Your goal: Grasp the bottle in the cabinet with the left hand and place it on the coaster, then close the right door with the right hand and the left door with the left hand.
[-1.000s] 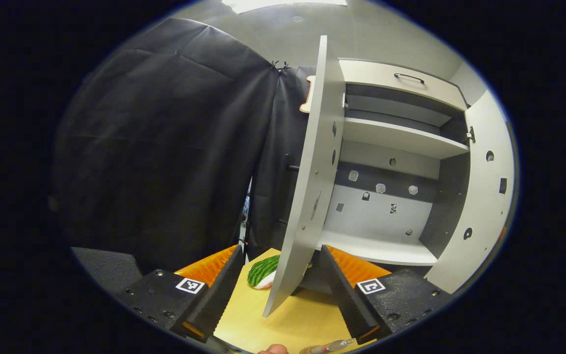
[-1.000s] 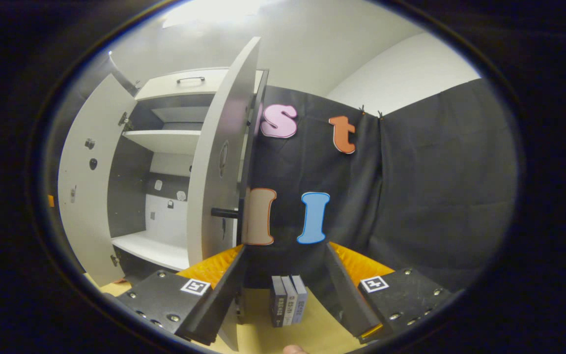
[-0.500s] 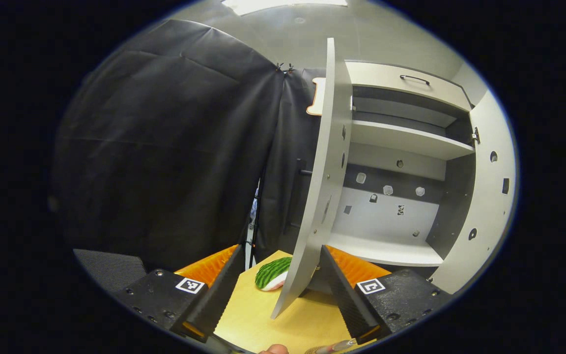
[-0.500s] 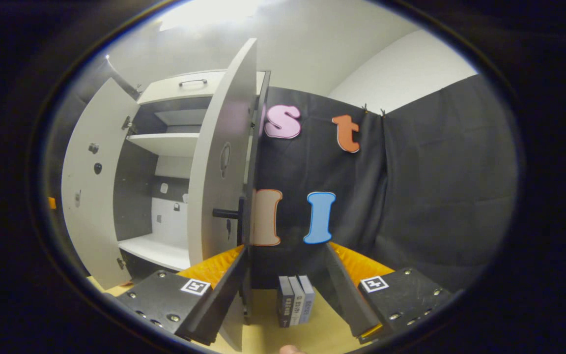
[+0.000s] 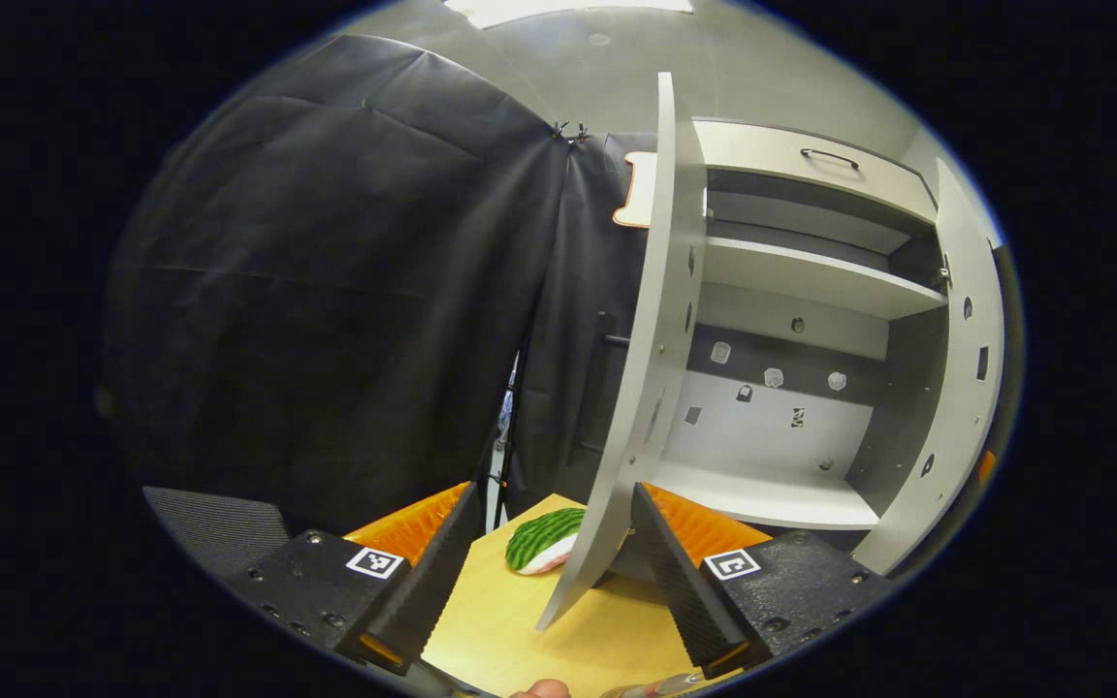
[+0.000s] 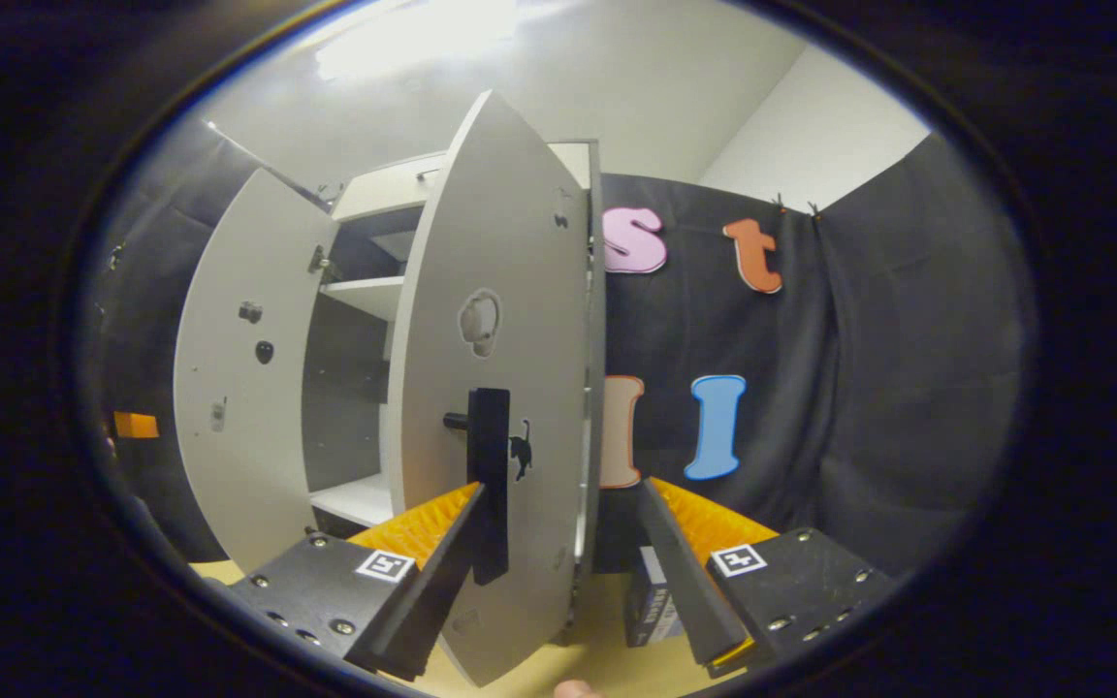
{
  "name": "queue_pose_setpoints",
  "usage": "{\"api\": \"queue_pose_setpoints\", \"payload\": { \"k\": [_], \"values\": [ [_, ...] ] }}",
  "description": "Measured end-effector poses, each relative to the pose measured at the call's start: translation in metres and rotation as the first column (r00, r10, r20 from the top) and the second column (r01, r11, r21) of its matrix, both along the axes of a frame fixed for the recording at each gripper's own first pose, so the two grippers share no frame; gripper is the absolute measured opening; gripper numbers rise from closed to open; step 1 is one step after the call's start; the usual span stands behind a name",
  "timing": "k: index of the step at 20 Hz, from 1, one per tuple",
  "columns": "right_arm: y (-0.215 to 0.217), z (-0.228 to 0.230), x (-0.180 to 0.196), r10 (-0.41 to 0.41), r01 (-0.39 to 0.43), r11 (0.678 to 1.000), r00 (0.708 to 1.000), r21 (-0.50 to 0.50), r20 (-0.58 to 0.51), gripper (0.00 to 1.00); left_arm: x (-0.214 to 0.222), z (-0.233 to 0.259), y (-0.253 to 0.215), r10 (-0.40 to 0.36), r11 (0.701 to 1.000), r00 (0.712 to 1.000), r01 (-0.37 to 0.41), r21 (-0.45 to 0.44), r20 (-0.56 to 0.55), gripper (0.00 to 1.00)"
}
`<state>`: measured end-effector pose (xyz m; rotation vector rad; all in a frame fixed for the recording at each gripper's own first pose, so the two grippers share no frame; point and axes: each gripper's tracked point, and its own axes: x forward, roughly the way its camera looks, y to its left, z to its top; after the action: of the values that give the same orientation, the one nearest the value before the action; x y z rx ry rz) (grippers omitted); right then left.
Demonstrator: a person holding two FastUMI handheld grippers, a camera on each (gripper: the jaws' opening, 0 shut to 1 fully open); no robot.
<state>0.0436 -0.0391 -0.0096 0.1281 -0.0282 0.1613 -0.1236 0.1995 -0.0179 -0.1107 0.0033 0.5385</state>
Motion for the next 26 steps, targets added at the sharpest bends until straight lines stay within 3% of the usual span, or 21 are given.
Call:
{"api": "queue_pose_setpoints", "payload": {
  "k": [4, 10, 12, 15, 26],
  "values": [
    [0.065, 0.005, -0.001, 0.160, -0.160, 0.986, 0.987, 0.044, 0.006, 0.96, -0.021, -0.001, 0.022, 0.062, 0.998, 0.998, -0.062, 0.020, -0.015, 0.97],
    [0.102, 0.013, 0.000, 0.230, -0.230, 0.973, 0.973, 0.011, 0.028, 0.94, -0.045, -0.007, 0.049, 0.139, 0.990, 0.990, -0.139, -0.002, -0.023, 0.97],
    [0.104, 0.012, -0.001, 0.238, -0.239, 0.971, 0.971, 0.016, 0.024, 0.95, -0.055, -0.012, 0.053, 0.147, 0.989, 0.989, -0.148, -0.015, -0.027, 0.93],
    [0.106, 0.010, -0.004, 0.241, -0.241, 0.970, 0.970, 0.024, 0.015, 0.95, -0.053, -0.016, 0.052, 0.141, 0.990, 0.989, -0.142, -0.024, -0.038, 0.97],
    [0.101, 0.008, -0.006, 0.217, -0.217, 0.976, 0.976, -0.003, 0.003, 0.93, -0.033, -0.017, 0.042, 0.096, 0.995, 0.994, -0.096, -0.003, -0.054, 0.93]
  ]
}}
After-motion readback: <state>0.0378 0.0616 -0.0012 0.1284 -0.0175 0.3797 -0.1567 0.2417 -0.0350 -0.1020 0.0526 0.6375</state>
